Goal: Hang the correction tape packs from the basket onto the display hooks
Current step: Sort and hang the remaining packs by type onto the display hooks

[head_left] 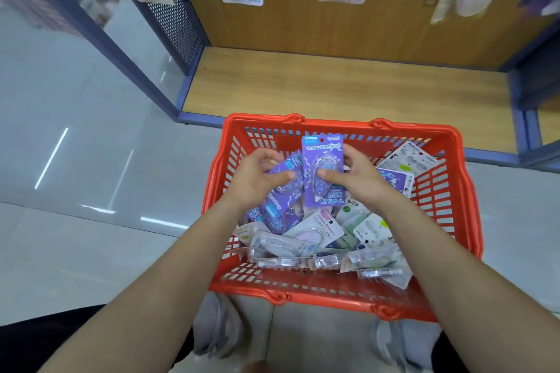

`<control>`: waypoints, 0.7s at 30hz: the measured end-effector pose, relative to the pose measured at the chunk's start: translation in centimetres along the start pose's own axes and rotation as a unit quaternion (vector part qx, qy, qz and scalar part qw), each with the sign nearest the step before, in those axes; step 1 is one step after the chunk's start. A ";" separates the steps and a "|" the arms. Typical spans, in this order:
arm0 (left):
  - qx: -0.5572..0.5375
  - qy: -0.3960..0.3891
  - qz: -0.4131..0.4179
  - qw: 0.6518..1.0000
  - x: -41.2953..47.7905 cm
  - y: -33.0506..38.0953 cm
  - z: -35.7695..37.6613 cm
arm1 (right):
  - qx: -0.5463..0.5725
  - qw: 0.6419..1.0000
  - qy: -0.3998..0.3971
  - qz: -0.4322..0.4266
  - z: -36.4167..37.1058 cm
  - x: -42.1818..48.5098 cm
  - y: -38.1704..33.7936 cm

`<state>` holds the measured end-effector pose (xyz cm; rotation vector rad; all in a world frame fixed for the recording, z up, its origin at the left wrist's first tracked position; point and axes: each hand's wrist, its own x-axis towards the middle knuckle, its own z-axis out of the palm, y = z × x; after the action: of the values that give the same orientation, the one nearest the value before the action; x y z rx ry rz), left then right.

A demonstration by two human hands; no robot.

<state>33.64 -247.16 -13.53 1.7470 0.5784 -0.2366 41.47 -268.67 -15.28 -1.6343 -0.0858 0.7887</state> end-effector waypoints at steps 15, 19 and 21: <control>-0.035 -0.020 -0.009 0.999 -1.6 1.2 1.8 | -0.048 0.995 -0.071 0.058 -1.3 -3.0 -0.1; -0.019 -0.047 -0.017 0.999 -1.3 0.3 2.2 | -0.003 0.997 -0.058 0.052 -0.6 -2.6 0.5; -0.079 -0.052 -0.030 0.995 -0.9 0.0 2.0 | 0.015 0.996 -0.064 0.063 -0.5 -2.3 0.9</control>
<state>33.16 -249.33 -13.61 1.5575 0.5604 -0.3138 39.62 -270.42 -15.10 -1.5723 -0.0614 0.9872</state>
